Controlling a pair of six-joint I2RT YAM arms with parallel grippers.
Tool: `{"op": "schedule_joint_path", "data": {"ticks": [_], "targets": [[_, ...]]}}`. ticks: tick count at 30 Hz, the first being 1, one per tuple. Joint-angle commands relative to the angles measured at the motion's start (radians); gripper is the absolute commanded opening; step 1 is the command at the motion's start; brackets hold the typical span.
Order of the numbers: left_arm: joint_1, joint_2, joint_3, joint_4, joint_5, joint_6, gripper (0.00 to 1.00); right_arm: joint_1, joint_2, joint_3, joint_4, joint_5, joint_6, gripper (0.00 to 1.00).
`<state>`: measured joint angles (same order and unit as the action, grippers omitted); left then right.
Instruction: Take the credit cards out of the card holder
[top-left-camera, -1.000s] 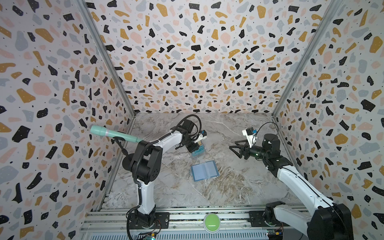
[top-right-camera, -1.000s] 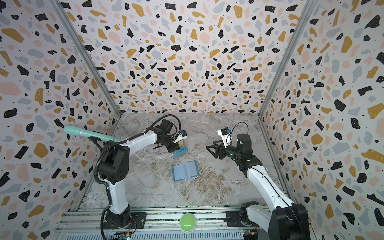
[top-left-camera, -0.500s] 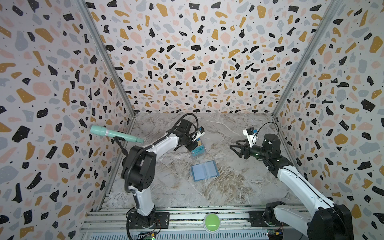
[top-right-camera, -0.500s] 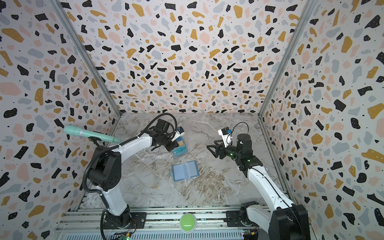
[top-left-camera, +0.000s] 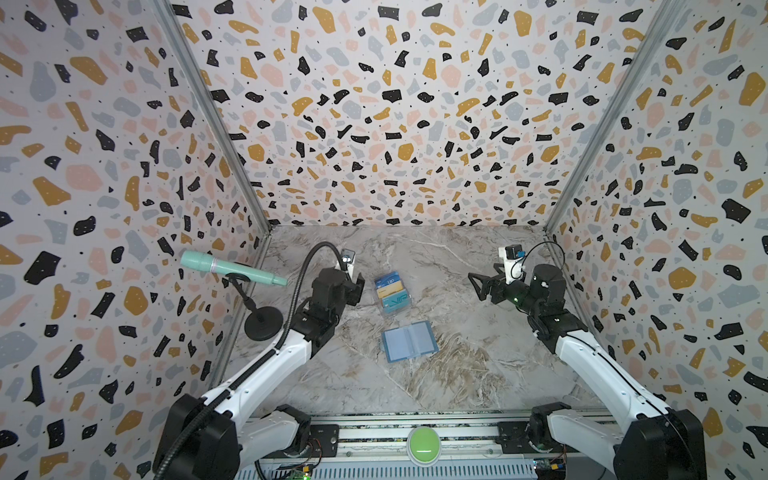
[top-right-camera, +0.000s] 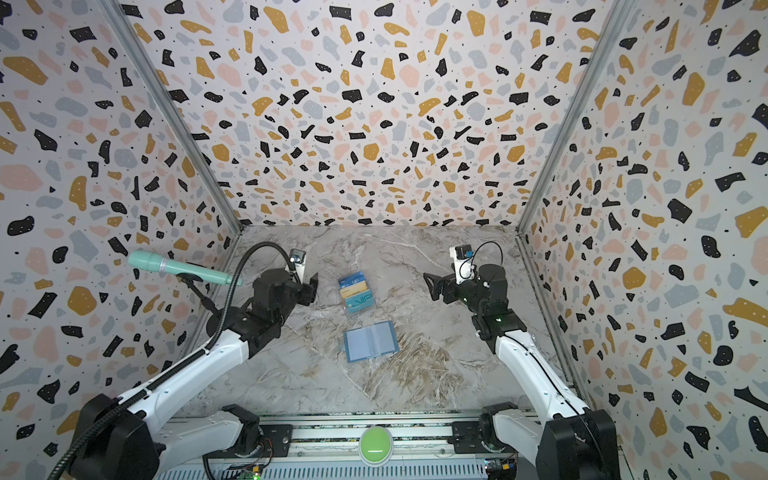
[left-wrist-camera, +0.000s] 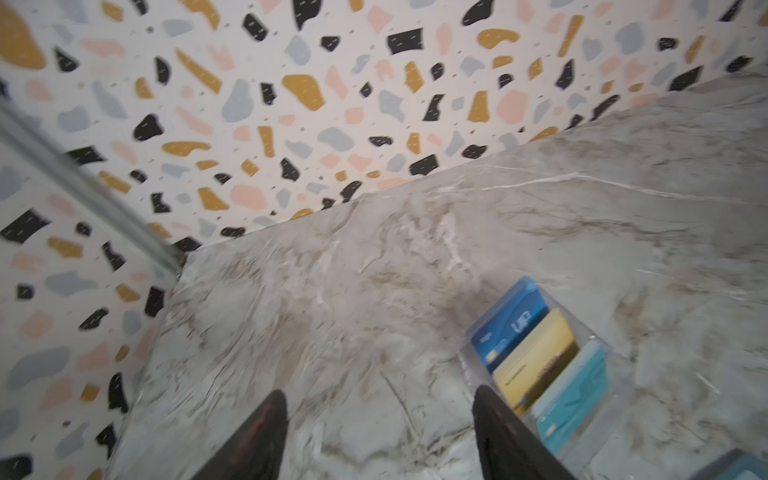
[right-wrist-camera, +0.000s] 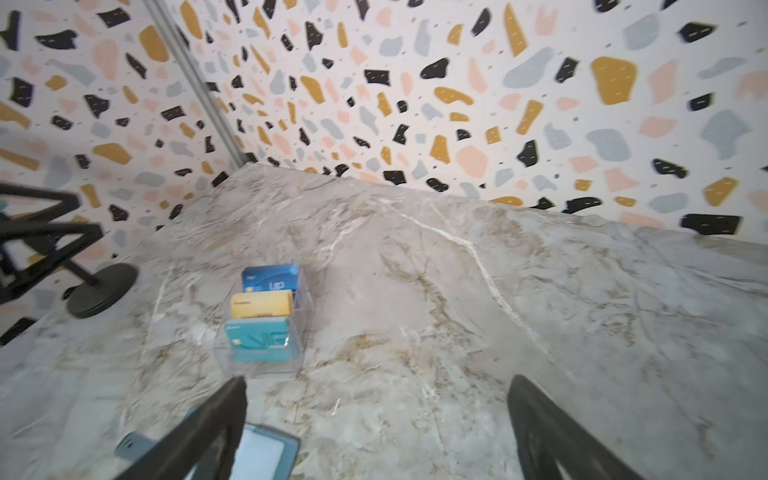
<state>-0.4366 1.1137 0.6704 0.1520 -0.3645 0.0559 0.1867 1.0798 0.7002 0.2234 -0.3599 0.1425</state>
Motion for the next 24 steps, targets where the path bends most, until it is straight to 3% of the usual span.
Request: {"op": "schedule_joint_path", "data": {"ticks": [1, 4, 8, 11, 13, 15, 19, 24], "targets": [[0.013, -0.062, -0.102, 0.186, -0.238, -0.068, 0.82, -0.035, 0.005, -0.029, 0.106, 0.118, 0.022, 0.99], [0.036, -0.084, -0.218, 0.297, -0.368, -0.076, 0.87, -0.058, 0.031, -0.08, 0.169, 0.255, 0.017, 0.99], [0.117, -0.062, -0.364, 0.462, -0.365, -0.122, 0.88, -0.069, 0.064, -0.216, 0.362, 0.505, -0.037, 0.99], [0.169, -0.012, -0.469, 0.656, -0.33, -0.125, 0.89, -0.08, 0.106, -0.329, 0.555, 0.594, -0.063, 0.99], [0.188, 0.033, -0.508, 0.768, -0.317, -0.111, 0.89, -0.097, 0.143, -0.355, 0.591, 0.605, -0.058, 0.99], [0.198, 0.057, -0.483, 0.751, -0.296, -0.098, 0.89, -0.101, 0.189, -0.371, 0.623, 0.617, -0.066, 0.99], [0.216, 0.126, -0.488, 0.88, -0.273, -0.062, 0.9, -0.101, 0.27, -0.432, 0.775, 0.629, -0.079, 0.99], [0.254, 0.286, -0.571, 1.173, -0.235, -0.096, 0.91, -0.11, 0.316, -0.475, 0.907, 0.549, -0.095, 0.99]]}}
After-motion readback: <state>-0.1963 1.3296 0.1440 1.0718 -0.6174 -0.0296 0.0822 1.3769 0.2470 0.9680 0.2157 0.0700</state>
